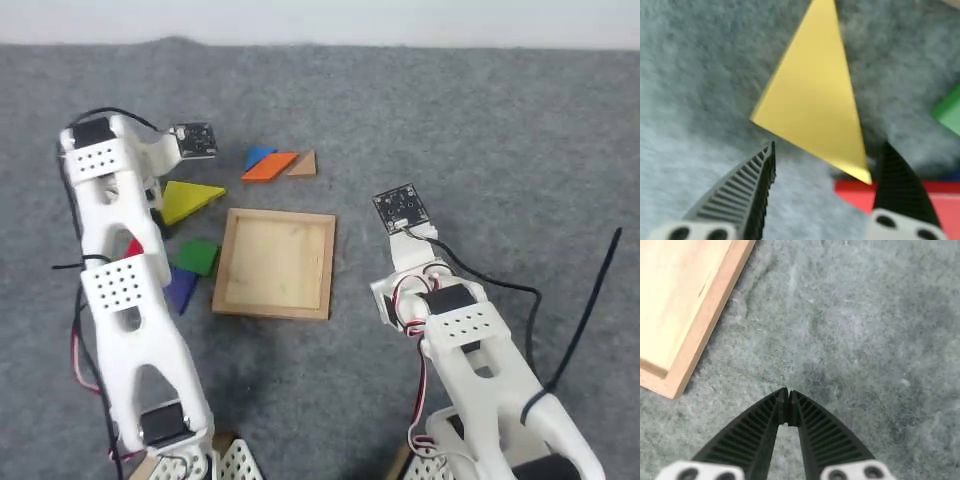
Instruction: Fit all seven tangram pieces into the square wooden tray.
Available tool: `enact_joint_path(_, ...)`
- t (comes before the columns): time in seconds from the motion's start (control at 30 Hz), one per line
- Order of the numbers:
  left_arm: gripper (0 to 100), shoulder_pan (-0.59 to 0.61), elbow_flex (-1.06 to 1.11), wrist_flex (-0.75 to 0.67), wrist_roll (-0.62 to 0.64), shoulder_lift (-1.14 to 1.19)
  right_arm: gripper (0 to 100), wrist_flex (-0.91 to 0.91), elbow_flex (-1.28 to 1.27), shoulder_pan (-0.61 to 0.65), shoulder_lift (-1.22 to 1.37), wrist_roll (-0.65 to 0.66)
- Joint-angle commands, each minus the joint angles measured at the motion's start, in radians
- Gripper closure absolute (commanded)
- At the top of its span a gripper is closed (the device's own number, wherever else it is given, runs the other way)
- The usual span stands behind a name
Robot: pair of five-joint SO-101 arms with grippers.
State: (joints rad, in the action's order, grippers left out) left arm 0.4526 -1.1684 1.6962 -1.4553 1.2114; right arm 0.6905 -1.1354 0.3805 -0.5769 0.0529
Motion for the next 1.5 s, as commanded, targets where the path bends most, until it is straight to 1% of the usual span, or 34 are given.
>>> enact_joint_path(0.0, 69, 0.06, 0.236, 0.063, 0.041, -0.13, 99.1, -0.016, 0.012, -0.013, -0.012, 0.014)
enact_joint_path(0.17, 69, 0.005, 0.509, 0.06, 0.167, -0.393, 99.1, -0.018, 0.012, -0.015, -0.01, 0.014)
enact_joint_path(0.27, 69, -0.029, 0.593, 0.052, 0.25, -0.552, 99.1, -0.019, 0.012, -0.016, -0.008, 0.014)
enact_joint_path(0.3, 69, -0.041, 0.61, 0.021, 0.296, -0.589, 99.1, -0.019, 0.012, -0.018, -0.008, 0.014)
enact_joint_path(0.33, 69, -0.058, 0.618, -0.037, 0.365, -0.609, 99.1, -0.019, 0.012, -0.019, -0.007, 0.014)
enact_joint_path(0.37, 69, -0.08, 0.621, -0.121, 0.468, -0.612, 99.1, -0.019, 0.012, -0.019, -0.005, 0.014)
enact_joint_path(0.43, 69, -0.107, 0.63, -0.319, 0.715, -0.597, 99.1, -0.021, 0.012, -0.019, -0.004, 0.014)
enact_joint_path(0.47, 70, -0.115, 0.636, -0.41, 0.818, -0.577, 99.1, -0.021, 0.012, -0.019, -0.004, 0.014)
enact_joint_path(0.53, 76, -0.129, 0.639, -0.532, 0.928, -0.525, 99.1, -0.021, 0.012, -0.019, -0.004, 0.014)
enact_joint_path(0.6, 88, -0.147, 0.638, -0.572, 0.999, -0.47, 99.1, -0.021, 0.012, -0.019, -0.004, 0.014)
enact_joint_path(0.67, 97, -0.158, 0.625, -0.603, 1.034, -0.416, 99.1, -0.021, 0.012, -0.019, -0.005, 0.014)
enact_joint_path(0.73, 99, -0.158, 0.591, -0.626, 1.062, -0.351, 99.1, -0.021, 0.012, -0.019, -0.005, 0.014)
enact_joint_path(0.8, 99, -0.157, 0.539, -0.606, 1.106, -0.287, 99.1, -0.021, 0.012, -0.019, -0.007, 0.014)
enact_joint_path(0.87, 99, -0.157, 0.466, -0.519, 1.126, -0.23, 99.1, -0.019, 0.012, -0.019, -0.008, 0.014)
enact_joint_path(0.93, 99, -0.155, 0.367, -0.4, 1.117, -0.186, 99.1, -0.019, 0.012, -0.019, -0.01, 0.014)
enact_joint_path(1.1, 99, -0.12, 0.073, -0.048, 1.108, -0.124, 99.1, -0.018, 0.012, -0.019, -0.01, 0.014)
enact_joint_path(1.13, 99, -0.114, 0.022, 0.028, 1.088, -0.117, 99.1, -0.018, 0.012, -0.019, -0.01, 0.014)
enact_joint_path(1.17, 99, -0.11, -0.013, 0.074, 1.063, -0.107, 99.1, -0.018, 0.012, -0.019, -0.01, 0.014)
enact_joint_path(1.27, 99, -0.089, 0.03, 0.063, 1.043, -0.097, 99.1, -0.016, 0.012, -0.019, -0.01, 0.014)
enact_joint_path(1.4, 99, -0.08, 0.18, 0.063, 1.011, -0.117, 99.1, -0.015, 0.012, -0.019, -0.01, 0.014)
enact_joint_path(1.47, 99, -0.066, 0.259, 0.063, 0.99, -0.17, 99.1, -0.016, 0.012, -0.019, -0.008, 0.014)
